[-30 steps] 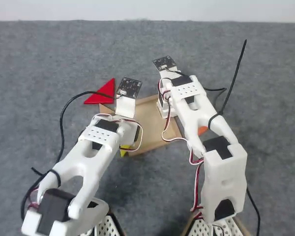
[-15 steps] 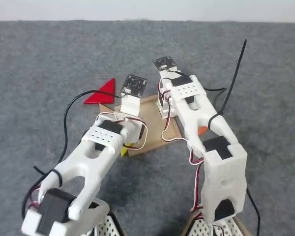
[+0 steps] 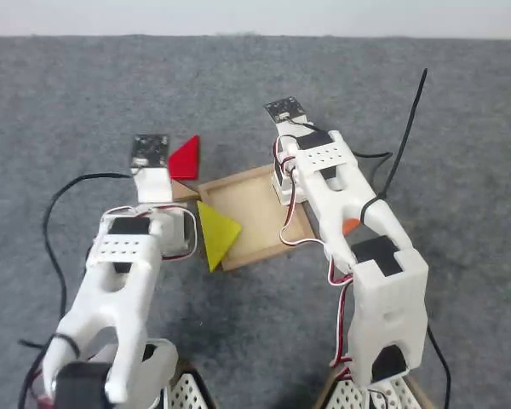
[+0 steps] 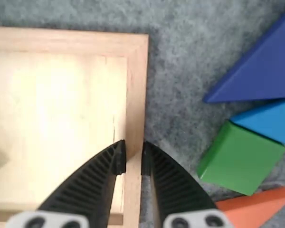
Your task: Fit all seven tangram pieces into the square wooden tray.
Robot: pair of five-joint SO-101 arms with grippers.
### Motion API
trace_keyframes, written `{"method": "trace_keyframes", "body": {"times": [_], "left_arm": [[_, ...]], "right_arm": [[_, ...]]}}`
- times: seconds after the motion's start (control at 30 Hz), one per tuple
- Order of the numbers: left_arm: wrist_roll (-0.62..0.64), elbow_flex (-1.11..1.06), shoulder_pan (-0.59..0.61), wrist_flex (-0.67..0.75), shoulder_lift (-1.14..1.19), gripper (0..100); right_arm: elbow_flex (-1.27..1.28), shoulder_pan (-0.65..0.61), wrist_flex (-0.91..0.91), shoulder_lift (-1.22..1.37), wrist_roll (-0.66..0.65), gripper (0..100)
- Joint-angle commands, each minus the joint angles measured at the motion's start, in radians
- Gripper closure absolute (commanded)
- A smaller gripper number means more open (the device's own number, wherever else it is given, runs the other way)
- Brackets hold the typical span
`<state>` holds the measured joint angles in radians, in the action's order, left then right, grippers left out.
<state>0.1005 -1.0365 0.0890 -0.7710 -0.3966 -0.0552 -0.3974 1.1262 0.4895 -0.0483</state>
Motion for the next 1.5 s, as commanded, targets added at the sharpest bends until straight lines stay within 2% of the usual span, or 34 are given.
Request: {"method": "trace_keyframes", "body": {"times": [0.0, 0.17, 0.33, 0.53, 0.73, 1.03, 1.1, 1.23, 1.47], "left_arm": [[-0.025, 0.025, -0.080, -0.009, 0.021, 99], [-0.017, 0.048, -0.224, 0.031, 0.034, 99], [-0.002, 0.051, -0.259, 0.092, 0.035, 99], [0.021, 0.076, -0.150, -0.006, 0.028, 99], [-0.031, 0.067, -0.003, -0.049, 0.034, 99], [-0.025, 0.048, -0.221, -0.015, 0.035, 99], [-0.026, 0.045, -0.255, 0.029, 0.037, 99], [-0.025, 0.067, -0.296, 0.080, 0.100, 99], [-0.023, 0.298, -0.304, 0.011, 0.328, 99]], "right_arm": [[-0.048, -0.022, 0.004, -0.042, 0.012, 98.7], [-0.048, -0.024, 0.002, -0.041, 0.012, 98.7], [-0.048, -0.024, 0.002, -0.041, 0.012, 98.7], [-0.048, -0.019, 0.001, -0.041, 0.012, 98.7], [-0.048, -0.019, -0.002, -0.041, 0.011, 98.7], [-0.048, -0.021, -0.002, -0.042, 0.012, 98.7], [-0.048, -0.024, -0.001, -0.042, 0.012, 98.7], [-0.048, -0.025, -0.001, -0.042, 0.012, 98.7], [-0.048, -0.024, -0.002, -0.042, 0.012, 98.7]]}}
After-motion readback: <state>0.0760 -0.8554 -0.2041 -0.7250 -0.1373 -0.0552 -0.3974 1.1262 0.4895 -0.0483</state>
